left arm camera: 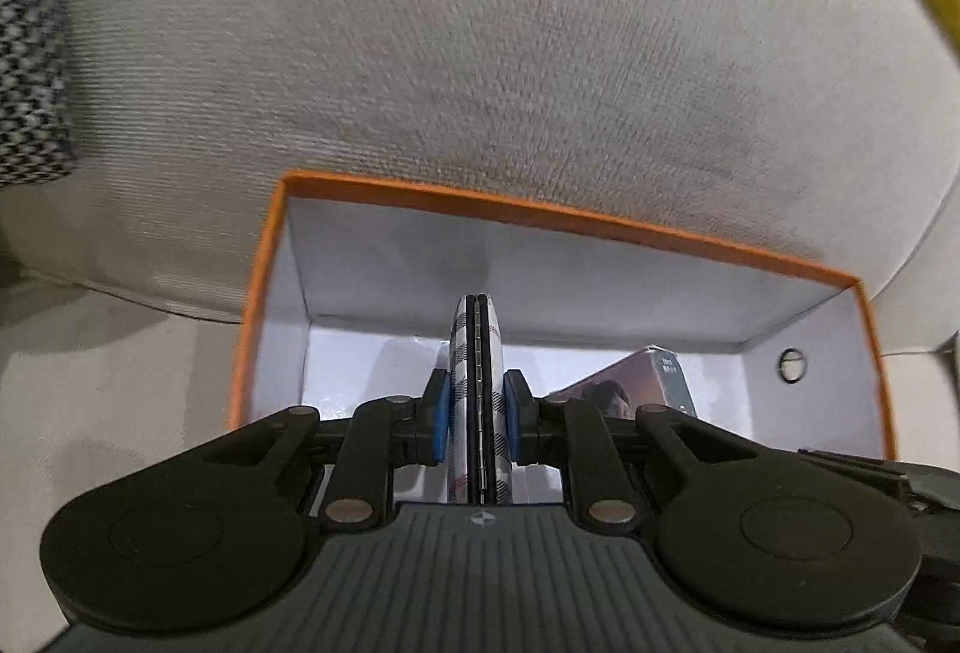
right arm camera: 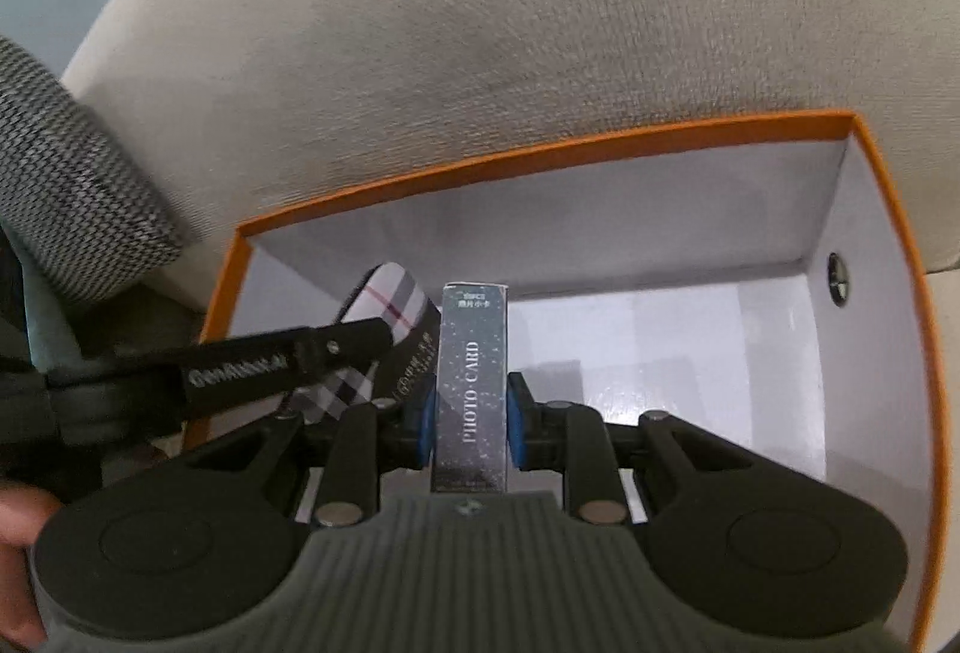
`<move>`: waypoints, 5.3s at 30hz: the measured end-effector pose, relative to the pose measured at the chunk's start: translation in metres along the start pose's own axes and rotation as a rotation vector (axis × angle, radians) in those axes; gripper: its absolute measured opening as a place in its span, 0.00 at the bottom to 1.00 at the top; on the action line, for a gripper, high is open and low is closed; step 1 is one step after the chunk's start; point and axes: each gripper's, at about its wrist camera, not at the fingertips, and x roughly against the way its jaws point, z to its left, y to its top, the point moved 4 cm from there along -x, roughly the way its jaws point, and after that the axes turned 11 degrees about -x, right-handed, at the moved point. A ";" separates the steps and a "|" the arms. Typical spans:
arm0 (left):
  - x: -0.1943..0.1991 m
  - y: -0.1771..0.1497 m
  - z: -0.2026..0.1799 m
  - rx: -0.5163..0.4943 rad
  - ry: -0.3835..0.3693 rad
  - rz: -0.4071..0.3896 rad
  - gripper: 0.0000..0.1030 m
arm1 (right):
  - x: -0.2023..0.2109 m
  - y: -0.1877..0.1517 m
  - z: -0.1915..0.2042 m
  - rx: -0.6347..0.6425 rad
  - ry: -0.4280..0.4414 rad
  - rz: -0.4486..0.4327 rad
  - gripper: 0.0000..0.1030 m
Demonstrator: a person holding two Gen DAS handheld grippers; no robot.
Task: Organize rigid objects
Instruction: 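Carry the plaid tin and photo card box into the orange box with both tools, then open both tools, releasing the tin and card box inside the orange box, then grasp the pink pump bottle with the left tool while the right tool grasps the Vaseline tube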
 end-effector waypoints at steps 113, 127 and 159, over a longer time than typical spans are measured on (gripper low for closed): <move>0.086 -0.119 0.053 0.222 -0.145 -0.283 0.18 | -0.097 -0.031 0.060 0.547 -0.355 0.195 0.28; 0.151 -0.186 0.032 0.160 -0.165 -0.343 0.18 | 0.033 -0.089 0.057 0.423 -0.126 -0.024 0.29; 0.123 -0.278 -0.043 -0.234 -0.105 -0.070 0.24 | 0.072 -0.269 -0.001 0.241 -0.102 -0.064 0.50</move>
